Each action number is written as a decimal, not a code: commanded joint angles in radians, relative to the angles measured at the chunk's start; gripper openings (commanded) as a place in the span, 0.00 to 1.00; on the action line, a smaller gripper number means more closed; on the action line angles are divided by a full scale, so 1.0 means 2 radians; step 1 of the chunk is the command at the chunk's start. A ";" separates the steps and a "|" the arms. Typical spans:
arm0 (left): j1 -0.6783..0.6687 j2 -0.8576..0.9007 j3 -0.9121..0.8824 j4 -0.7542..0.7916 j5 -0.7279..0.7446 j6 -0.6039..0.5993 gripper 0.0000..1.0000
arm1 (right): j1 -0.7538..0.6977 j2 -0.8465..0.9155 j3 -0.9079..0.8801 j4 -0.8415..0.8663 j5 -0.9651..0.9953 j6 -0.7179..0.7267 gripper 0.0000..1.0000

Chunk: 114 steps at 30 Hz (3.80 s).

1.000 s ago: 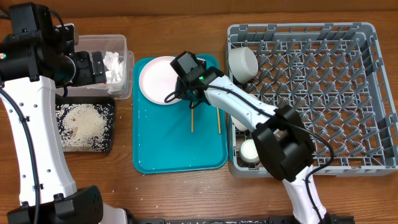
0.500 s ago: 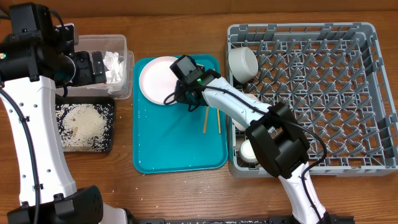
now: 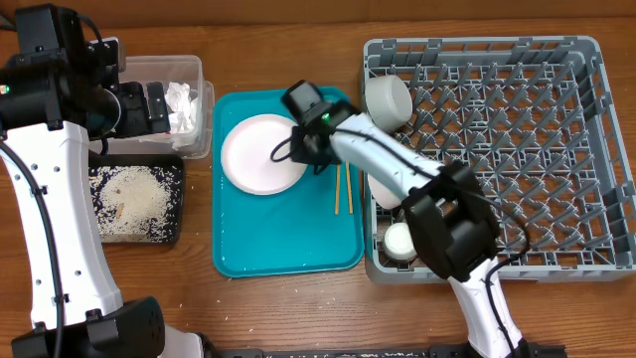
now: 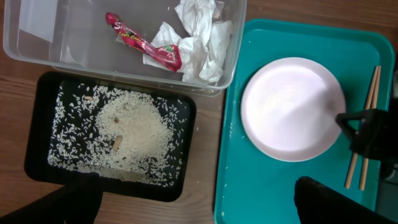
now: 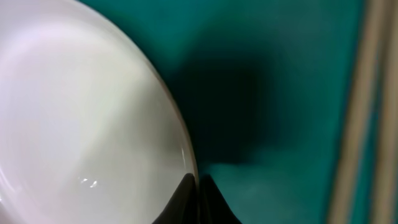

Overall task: Sort waste into correct bins and load items into the dishwasher
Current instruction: 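Grasp the large white plate edge with the right gripper and lift, then stand the large white plate upright in the rack beside the small plate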

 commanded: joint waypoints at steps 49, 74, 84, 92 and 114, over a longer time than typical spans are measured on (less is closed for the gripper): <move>-0.001 -0.002 0.009 0.000 -0.002 -0.003 1.00 | -0.091 -0.230 -0.064 -0.208 0.616 -0.059 0.04; -0.001 -0.002 0.009 0.000 -0.002 -0.003 1.00 | -0.093 -0.230 -0.144 -0.130 0.560 -0.059 0.46; -0.001 -0.002 0.009 0.000 -0.002 -0.003 1.00 | -0.090 -0.236 -0.079 -0.135 0.406 -0.129 0.67; -0.001 -0.002 0.009 0.000 -0.002 -0.003 1.00 | -0.072 -0.239 -0.002 -0.116 0.177 -0.128 0.69; -0.001 -0.002 0.009 0.000 -0.002 -0.003 1.00 | -0.003 -0.060 -0.033 -0.056 0.006 -0.068 0.55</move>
